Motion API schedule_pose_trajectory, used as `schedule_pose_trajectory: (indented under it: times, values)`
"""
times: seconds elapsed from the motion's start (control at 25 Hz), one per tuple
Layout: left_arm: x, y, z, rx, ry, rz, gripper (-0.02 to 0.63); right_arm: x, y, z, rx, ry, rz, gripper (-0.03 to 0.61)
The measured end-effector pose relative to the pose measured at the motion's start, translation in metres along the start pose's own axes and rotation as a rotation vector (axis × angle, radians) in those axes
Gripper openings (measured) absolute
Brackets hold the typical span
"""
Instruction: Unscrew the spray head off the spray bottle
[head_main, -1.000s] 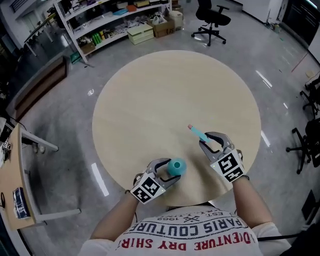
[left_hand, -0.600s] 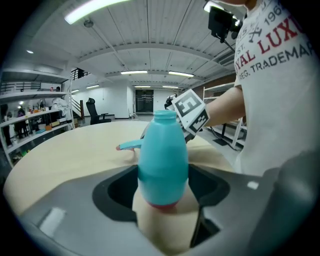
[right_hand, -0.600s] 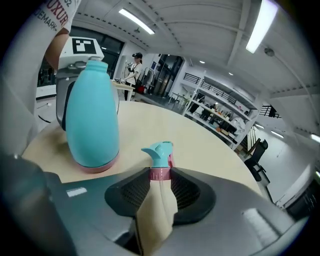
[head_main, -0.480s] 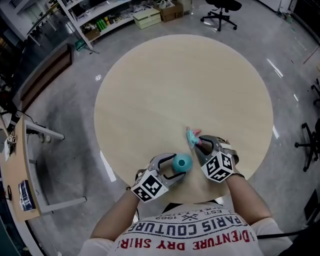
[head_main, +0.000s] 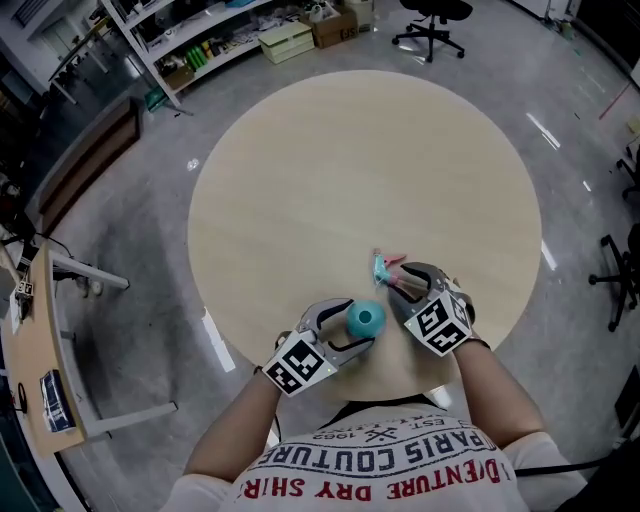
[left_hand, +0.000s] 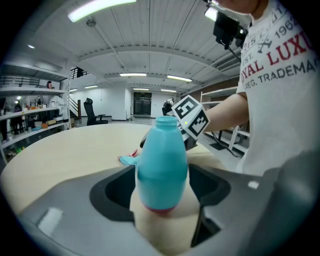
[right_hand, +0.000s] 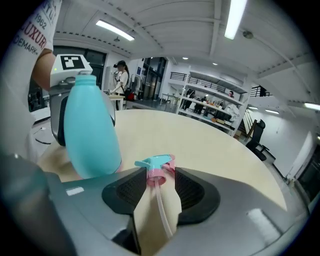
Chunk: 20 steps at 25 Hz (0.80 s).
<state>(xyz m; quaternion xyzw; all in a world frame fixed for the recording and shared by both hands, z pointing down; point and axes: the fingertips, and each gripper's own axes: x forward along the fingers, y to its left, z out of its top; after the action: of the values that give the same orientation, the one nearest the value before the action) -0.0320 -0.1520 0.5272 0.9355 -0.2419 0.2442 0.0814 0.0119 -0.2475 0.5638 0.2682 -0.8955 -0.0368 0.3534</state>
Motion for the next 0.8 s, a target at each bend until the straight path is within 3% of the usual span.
schedule_pose_trajectory:
  times: [0.16,0.24,0.28,0.32,0.4,0.44,0.6,0.8]
  values:
    - [-0.026,0.012,0.000,-0.080,-0.063,0.048,0.325,-0.041,-0.007,0.018,0.119,-0.066,-0.073,0.153]
    - [-0.051,0.011,-0.004,-0.152,-0.083,0.087,0.320,-0.074,-0.004,0.027,0.198,-0.124,-0.095,0.026]
    - [-0.063,0.009,-0.005,-0.167,-0.085,0.108,0.289,-0.091,0.000,0.033,0.242,-0.169,-0.094,-0.002]
    - [-0.072,0.006,-0.003,-0.164,-0.085,0.128,0.217,-0.106,0.006,0.039,0.292,-0.218,-0.081,-0.002]
    - [-0.083,-0.009,0.007,-0.148,-0.105,0.134,0.024,-0.132,0.027,0.050,0.392,-0.298,-0.022,-0.002]
    - [-0.085,-0.024,0.014,-0.153,-0.127,0.107,0.002,-0.142,0.041,0.053,0.430,-0.323,0.019,-0.002]
    - [-0.080,-0.082,0.042,-0.187,-0.148,-0.025,0.002,-0.169,0.095,0.054,0.468,-0.341,0.126,-0.002]
    - [-0.094,-0.133,0.057,-0.190,-0.163,0.001,0.002,-0.207,0.148,0.049,0.470,-0.346,0.167,-0.002]
